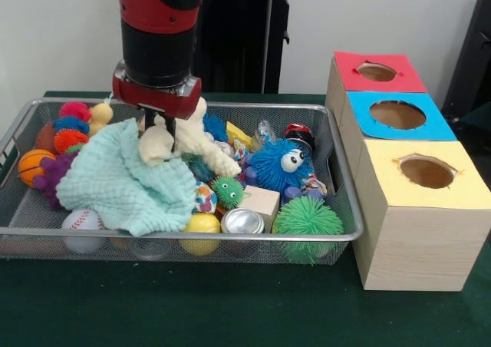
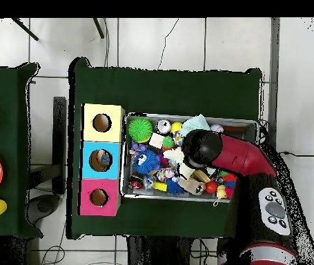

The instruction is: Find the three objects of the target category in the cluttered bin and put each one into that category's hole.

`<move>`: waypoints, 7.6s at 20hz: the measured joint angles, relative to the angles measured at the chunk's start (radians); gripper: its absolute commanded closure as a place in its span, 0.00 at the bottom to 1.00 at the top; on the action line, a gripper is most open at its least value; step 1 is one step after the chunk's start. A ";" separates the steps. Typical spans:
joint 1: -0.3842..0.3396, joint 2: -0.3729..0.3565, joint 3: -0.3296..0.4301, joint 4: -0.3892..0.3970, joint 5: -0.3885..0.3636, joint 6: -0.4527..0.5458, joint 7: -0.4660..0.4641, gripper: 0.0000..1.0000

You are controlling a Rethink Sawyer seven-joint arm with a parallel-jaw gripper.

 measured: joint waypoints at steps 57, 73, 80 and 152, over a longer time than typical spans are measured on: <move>-0.255 0.012 0.436 0.002 -0.328 0.004 -0.015 0.00; -0.254 -0.090 0.436 0.075 -0.328 0.004 -0.015 0.00; -0.222 -0.190 0.436 0.127 -0.328 0.005 -0.015 0.00; 0.207 -0.041 0.036 0.465 -0.254 -0.451 0.066 0.00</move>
